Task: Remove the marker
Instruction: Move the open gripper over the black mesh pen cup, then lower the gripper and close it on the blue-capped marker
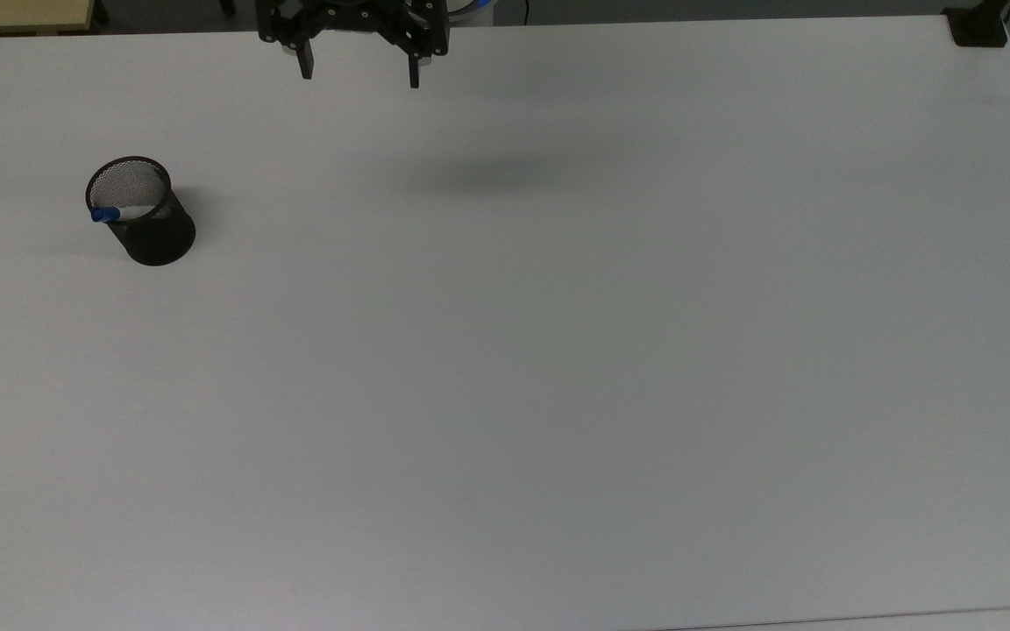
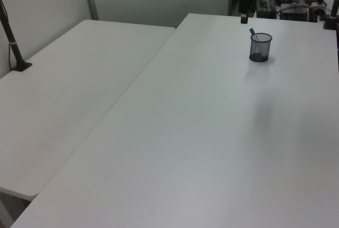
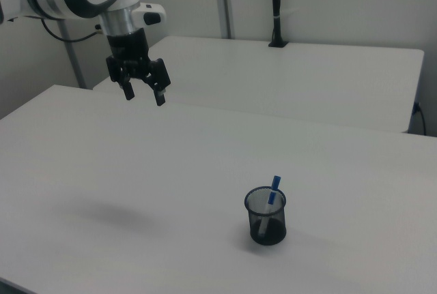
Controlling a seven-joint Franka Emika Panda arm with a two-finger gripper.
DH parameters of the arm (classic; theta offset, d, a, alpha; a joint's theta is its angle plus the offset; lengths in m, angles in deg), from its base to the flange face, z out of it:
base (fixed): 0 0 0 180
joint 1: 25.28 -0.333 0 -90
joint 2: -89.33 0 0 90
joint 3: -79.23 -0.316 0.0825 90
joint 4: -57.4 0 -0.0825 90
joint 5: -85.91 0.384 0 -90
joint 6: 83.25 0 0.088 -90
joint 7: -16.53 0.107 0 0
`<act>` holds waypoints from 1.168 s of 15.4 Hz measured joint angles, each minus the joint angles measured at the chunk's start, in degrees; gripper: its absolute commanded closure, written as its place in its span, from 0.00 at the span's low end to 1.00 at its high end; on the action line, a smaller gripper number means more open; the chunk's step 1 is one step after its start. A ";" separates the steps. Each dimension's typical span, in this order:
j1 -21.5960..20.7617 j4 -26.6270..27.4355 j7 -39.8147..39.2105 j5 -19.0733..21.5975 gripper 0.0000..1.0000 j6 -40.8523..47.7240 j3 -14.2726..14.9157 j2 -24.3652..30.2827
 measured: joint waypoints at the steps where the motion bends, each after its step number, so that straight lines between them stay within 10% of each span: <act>1: 0.44 0.00 0.00 -0.03 0.00 0.00 0.20 -0.01; 12: 16.02 -0.09 -11.53 -0.25 0.02 -6.47 1.34 -6.06; 18: 21.12 -0.03 -14.96 -1.02 0.36 -14.53 1.39 -11.12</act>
